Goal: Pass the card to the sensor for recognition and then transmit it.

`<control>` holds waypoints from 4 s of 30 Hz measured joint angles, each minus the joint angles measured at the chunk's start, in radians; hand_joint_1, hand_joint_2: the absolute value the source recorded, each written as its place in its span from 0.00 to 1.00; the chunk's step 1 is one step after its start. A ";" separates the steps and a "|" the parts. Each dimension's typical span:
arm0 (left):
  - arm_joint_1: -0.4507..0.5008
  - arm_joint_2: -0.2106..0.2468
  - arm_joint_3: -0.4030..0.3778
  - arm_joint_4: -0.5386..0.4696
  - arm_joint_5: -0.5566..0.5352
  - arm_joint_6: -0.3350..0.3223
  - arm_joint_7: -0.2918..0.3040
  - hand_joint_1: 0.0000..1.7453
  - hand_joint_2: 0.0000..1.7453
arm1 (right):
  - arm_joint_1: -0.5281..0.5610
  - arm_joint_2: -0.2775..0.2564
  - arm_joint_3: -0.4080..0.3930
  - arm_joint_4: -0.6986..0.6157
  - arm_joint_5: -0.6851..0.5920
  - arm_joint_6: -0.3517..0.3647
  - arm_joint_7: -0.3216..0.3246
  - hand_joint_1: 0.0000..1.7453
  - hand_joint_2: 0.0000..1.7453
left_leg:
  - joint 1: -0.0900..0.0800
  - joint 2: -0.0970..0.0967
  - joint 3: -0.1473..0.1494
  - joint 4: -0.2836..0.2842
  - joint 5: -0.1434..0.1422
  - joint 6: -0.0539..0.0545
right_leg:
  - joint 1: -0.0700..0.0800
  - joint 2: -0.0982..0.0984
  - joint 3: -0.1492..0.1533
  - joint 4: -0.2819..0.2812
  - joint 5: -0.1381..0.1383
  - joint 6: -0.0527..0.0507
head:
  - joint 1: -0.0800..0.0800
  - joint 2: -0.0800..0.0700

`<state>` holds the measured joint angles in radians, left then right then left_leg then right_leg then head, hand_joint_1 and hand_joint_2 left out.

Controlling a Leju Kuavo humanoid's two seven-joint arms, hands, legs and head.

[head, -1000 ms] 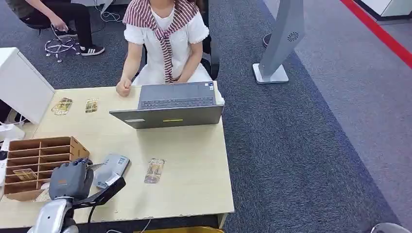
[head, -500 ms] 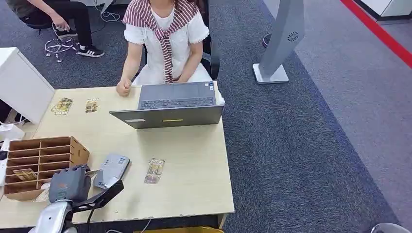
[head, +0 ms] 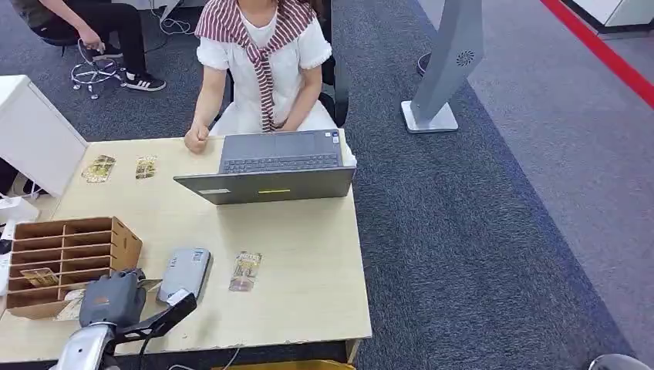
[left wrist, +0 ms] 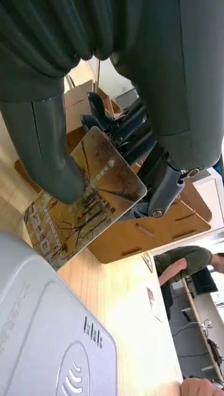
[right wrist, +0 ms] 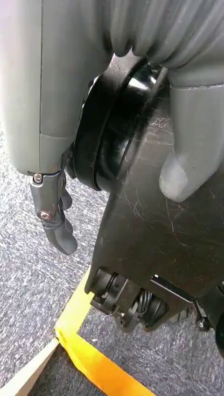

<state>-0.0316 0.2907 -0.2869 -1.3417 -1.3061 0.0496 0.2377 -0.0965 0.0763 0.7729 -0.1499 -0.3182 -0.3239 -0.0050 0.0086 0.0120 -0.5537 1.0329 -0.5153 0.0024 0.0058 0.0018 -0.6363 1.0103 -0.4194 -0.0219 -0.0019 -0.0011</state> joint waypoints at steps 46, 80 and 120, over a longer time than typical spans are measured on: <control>-0.103 0.023 -0.019 -0.130 -0.044 0.009 -0.079 1.00 1.00 | -0.003 0.003 0.001 0.000 -0.005 0.004 0.000 0.00 1.00 | 0.000 0.000 0.000 0.000 0.000 0.000 | 0.000 0.001 0.000 0.000 0.000 0.000 | 0.000 0.000; -0.107 0.079 -0.090 -0.042 0.004 -0.017 -0.083 1.00 1.00 | -0.004 0.003 0.001 0.000 -0.017 0.005 -0.005 0.00 1.00 | 0.000 0.000 0.000 0.000 0.000 0.000 | 0.000 0.001 0.000 0.000 0.000 0.000 | 0.000 0.000; -0.123 0.028 -0.202 0.036 -0.032 0.015 -0.133 1.00 1.00 | -0.012 0.006 0.016 0.000 0.000 0.014 0.011 0.00 1.00 | 0.000 0.000 0.000 0.000 0.000 0.000 | 0.000 0.000 0.000 0.000 0.000 0.000 | 0.000 0.000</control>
<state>-0.1545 0.3189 -0.4891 -1.3058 -1.3386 0.0648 0.1049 -0.1084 0.0820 0.7885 -0.1499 -0.3185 -0.3094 0.0061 0.0088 0.0120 -0.5537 1.0330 -0.5152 0.0022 0.0059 0.0023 -0.6364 1.0104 -0.4189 -0.0223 -0.0019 -0.0015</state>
